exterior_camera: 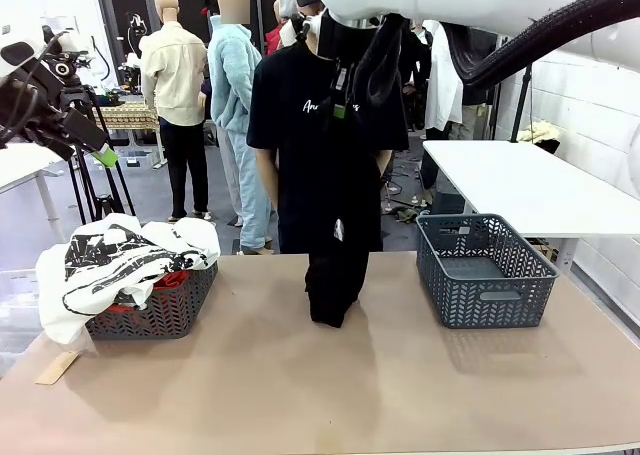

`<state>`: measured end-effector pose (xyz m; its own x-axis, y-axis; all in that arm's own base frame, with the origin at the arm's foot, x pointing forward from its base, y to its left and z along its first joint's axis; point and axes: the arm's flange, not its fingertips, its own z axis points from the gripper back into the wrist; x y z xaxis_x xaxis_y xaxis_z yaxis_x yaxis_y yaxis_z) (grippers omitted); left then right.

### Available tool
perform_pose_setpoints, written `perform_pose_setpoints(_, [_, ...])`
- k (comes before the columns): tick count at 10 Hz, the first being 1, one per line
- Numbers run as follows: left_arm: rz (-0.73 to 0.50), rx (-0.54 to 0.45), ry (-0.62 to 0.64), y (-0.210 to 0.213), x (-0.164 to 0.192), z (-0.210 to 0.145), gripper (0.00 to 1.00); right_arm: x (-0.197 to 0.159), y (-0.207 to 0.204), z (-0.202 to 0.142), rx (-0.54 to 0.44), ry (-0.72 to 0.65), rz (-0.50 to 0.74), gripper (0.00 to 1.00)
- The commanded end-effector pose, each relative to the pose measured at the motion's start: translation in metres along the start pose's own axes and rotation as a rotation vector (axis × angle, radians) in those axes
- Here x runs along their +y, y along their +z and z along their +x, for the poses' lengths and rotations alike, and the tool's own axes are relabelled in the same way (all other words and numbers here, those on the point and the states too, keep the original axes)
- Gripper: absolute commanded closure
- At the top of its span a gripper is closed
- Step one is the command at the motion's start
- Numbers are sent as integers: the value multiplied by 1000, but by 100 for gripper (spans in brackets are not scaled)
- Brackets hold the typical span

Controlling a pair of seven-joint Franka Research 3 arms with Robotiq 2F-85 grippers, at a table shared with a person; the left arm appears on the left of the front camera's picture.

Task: Sort the tops and bottoms.
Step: Lift clothes from the center of the table with your right hand, then sort the clothes according to human instructions.

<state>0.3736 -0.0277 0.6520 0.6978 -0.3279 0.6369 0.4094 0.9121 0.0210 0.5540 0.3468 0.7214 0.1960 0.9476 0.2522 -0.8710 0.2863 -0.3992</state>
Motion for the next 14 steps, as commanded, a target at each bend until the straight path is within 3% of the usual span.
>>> perform_pose_setpoints(1, [13, -8, 3, 0, 0, -1, 0, -19, 28, 13, 12, 25, -49, 100])
perform_pose_setpoints(2, [13, -8, 3, 0, 0, -1, 0, -23, 35, 16, 15, 35, -47, 100])
perform_pose_setpoints(3, [13, -8, 3, 0, 0, -1, 0, -29, 26, 25, 80, 88, 8, 100])
perform_pose_setpoints(4, [13, -8, 3, 0, 0, -1, 0, -6, 27, 0, -6, 9, -38, 100])
perform_pose_setpoints(14, [13, -8, 3, 0, 0, -1, 0, -6, 27, 0, -6, 9, -38, 100])
